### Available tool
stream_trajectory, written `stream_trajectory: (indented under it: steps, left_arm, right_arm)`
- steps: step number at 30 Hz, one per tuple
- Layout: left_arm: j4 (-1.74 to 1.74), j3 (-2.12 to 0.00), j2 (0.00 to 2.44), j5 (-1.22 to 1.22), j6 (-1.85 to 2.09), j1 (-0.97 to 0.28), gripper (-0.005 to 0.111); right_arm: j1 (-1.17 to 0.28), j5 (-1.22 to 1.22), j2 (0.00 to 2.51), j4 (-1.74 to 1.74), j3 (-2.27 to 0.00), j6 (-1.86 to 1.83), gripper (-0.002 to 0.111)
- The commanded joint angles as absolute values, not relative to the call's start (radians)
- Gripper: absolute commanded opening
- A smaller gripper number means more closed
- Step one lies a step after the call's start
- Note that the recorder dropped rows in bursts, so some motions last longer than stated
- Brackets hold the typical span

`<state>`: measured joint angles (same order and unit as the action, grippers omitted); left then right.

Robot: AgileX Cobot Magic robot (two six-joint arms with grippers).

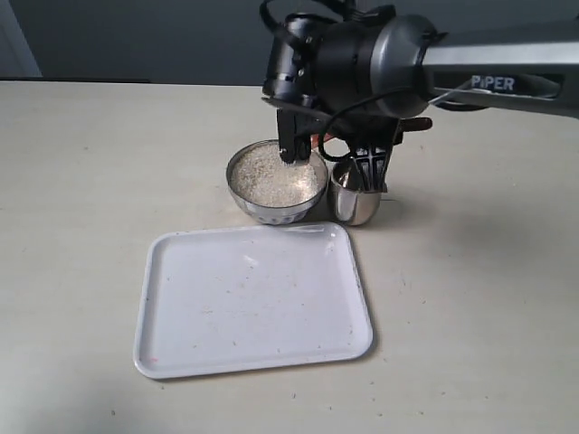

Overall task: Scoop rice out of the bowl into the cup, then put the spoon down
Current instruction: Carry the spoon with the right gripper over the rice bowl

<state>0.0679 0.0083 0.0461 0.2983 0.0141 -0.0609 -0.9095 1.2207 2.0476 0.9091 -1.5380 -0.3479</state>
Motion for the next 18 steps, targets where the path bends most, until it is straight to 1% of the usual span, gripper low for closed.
stream_trajectory:
  steps: [1,18]
  left_arm:
    - [0.070,0.000,0.047,0.290,0.009,-0.063,0.001]
    - [0.070,0.000,0.047,0.290,0.009,-0.063,0.001]
  right_arm:
    - [-0.942,1.221,2.103,1.063,-1.540,-0.352,-0.001]
    - [-0.980,1.221,2.191,1.105,-1.540,-0.314,-0.001]
